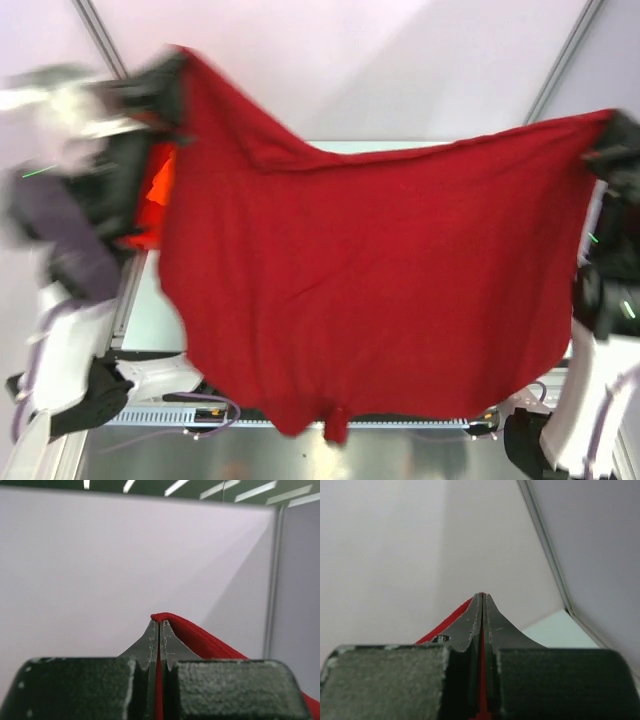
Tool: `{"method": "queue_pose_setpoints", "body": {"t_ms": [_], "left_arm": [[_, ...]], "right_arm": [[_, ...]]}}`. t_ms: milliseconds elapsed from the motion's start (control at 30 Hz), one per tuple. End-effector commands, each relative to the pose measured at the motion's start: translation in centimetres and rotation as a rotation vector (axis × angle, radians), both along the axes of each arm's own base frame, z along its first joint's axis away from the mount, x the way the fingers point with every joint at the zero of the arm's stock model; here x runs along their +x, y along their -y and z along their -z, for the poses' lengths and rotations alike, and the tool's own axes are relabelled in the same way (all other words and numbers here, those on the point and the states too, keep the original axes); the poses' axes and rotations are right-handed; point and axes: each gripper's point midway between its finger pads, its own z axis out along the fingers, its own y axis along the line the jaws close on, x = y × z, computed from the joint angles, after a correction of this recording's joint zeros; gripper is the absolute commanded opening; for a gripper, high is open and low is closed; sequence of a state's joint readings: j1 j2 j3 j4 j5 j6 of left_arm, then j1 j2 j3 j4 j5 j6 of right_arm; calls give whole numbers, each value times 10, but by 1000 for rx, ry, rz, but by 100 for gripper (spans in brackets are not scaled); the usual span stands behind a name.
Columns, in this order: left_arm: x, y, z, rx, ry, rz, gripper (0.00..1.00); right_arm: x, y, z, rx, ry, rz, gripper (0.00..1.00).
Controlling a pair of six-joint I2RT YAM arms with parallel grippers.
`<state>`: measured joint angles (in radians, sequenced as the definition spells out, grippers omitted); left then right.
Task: Fold and stack the t-shirts
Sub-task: Flatten the tshirt out
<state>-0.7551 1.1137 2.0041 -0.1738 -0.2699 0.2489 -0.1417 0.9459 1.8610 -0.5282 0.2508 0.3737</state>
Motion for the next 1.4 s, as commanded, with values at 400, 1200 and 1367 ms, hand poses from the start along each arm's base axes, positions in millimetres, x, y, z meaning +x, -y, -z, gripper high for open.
{"method": "queue_pose_setpoints", "body": {"t_ms": [400,1200,1367], "left_arm": [[361,121,421,302,-759,-137,0],[462,143,460,184,-839,-114,0],[442,145,459,100,-957,-11,0]], "right_arm": [[249,72,381,77,-497,110,0],[396,106,465,229,-653,-103,0],[386,96,467,267,-774,-154,0]]}}
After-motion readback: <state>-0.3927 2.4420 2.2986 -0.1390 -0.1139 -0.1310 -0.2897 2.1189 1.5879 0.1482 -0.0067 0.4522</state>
